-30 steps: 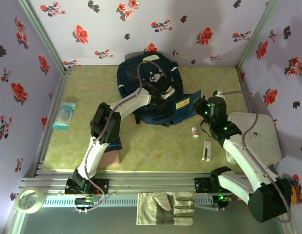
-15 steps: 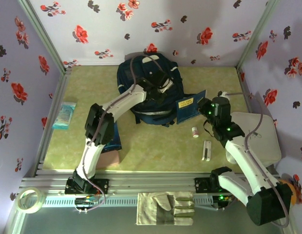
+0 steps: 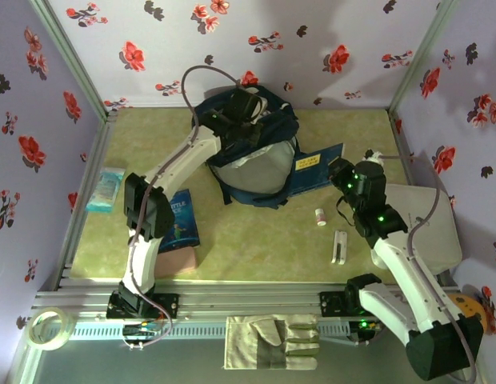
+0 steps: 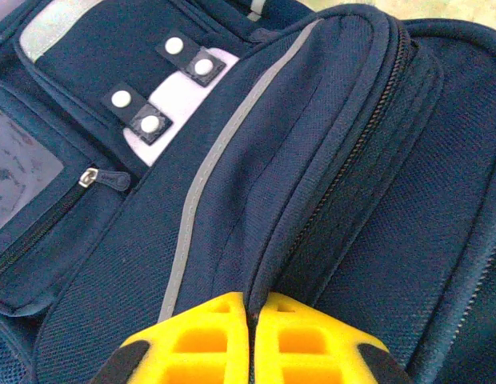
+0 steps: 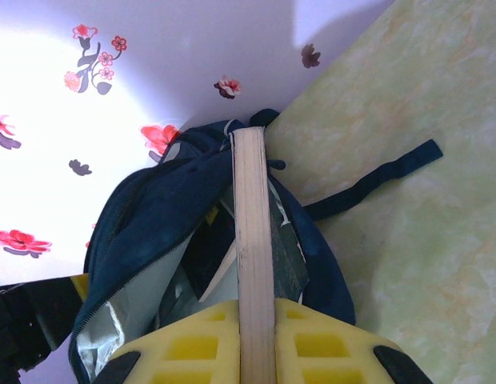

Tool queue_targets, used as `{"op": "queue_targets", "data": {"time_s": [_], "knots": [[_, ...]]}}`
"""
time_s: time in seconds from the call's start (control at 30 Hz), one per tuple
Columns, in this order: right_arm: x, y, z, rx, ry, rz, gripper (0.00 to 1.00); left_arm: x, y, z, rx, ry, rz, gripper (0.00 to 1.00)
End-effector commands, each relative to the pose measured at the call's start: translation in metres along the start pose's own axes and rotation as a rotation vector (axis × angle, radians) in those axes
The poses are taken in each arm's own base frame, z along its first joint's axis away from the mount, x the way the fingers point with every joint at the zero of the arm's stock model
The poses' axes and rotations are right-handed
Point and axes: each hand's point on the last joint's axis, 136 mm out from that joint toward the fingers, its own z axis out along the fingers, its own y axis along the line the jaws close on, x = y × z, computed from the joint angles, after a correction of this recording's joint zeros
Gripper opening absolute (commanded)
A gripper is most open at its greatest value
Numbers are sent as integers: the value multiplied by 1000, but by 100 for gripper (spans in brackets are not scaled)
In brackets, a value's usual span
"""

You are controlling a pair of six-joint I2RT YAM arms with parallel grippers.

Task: Pack books, pencil case, and school supplies into a backpack

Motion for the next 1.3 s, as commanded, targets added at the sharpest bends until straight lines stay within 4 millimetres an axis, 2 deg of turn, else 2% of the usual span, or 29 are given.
{"op": "queue_targets", "data": {"time_s": [0.0,0.2,0.3,0.37,0.43,0.57,0.67,0.73,0.87,0.97,1.07,1.17,1.27], "knots": [[-8,30,9,-116,-1,71,3,-61,6,-44,29,-199,-106,0],[1,70,53,-277,103,172,3,-56,-3,-42,78,-178,-118,0],[1,78,76,-298,109,178,2,-51,-3,-40,78,-161,-120,0],[4,73,92,-278,105,165,3,-47,-3,-39,78,-149,-124,0],[13,58,110,-232,111,149,3,-44,-3,-38,80,-140,-127,0],[43,15,134,-117,155,96,4,-37,-3,-35,81,-120,-130,0],[65,-13,136,-33,207,71,8,-33,-3,-32,82,-109,-131,0],[77,-23,131,-3,256,64,14,-30,-3,-31,82,-104,-131,0],[91,-21,115,-12,358,40,37,-28,-5,-30,87,-97,-127,0],[98,-14,105,-28,458,7,47,-28,-6,-31,91,-96,-125,0],[102,-7,97,-56,539,-26,48,-28,-5,-33,91,-96,-117,0],[102,-4,94,-64,593,-51,46,-28,-5,-36,95,-95,-106,0],[104,-3,97,-72,638,-43,33,-27,-6,-38,100,-92,-99,0]]}}
